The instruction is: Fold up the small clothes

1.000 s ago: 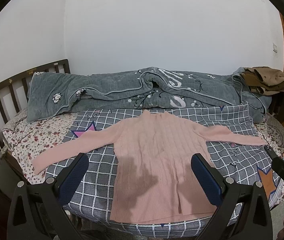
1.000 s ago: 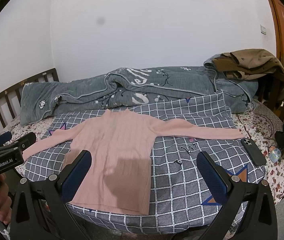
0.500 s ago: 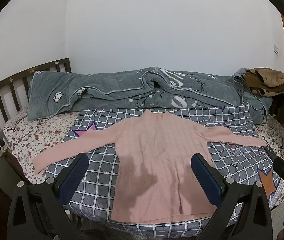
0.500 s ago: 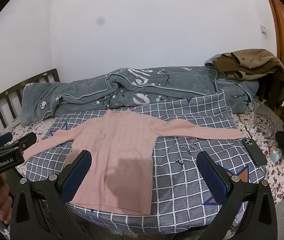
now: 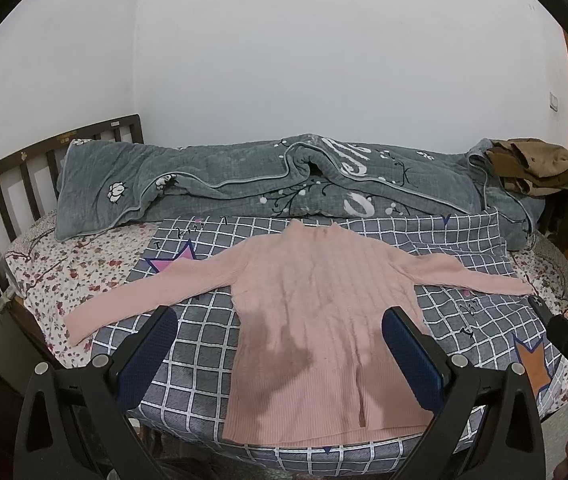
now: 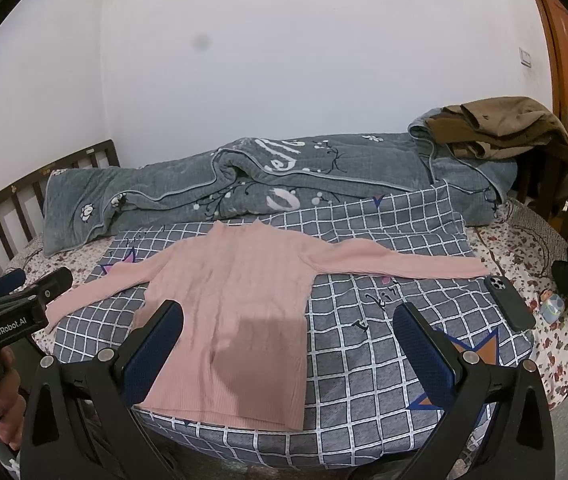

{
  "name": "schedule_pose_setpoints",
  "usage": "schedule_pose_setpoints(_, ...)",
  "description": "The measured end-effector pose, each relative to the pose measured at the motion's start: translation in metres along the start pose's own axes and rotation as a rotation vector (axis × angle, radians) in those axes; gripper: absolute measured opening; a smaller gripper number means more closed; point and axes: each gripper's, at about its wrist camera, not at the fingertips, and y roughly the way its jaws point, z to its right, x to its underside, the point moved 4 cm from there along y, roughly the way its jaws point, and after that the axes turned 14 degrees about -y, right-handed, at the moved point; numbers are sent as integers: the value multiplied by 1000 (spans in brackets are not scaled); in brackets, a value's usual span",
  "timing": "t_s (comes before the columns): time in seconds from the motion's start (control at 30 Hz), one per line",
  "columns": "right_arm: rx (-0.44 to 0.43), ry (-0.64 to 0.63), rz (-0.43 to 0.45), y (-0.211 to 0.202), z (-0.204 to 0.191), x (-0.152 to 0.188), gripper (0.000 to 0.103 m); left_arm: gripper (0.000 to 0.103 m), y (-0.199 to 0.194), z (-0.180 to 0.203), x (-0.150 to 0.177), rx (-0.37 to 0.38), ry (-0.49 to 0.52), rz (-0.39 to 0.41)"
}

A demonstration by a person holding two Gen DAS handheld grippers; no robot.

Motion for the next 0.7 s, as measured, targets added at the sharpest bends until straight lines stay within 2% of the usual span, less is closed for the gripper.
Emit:
schedule_pose_setpoints(0.5,-1,-1,4,-2,-1,0,103,103,-4,-1,-1,2,-3,4)
schedule_pose_setpoints(0.7,-12,-5,10,-4,-1,1,103,103,-2,-4,-3,45,-24,-9)
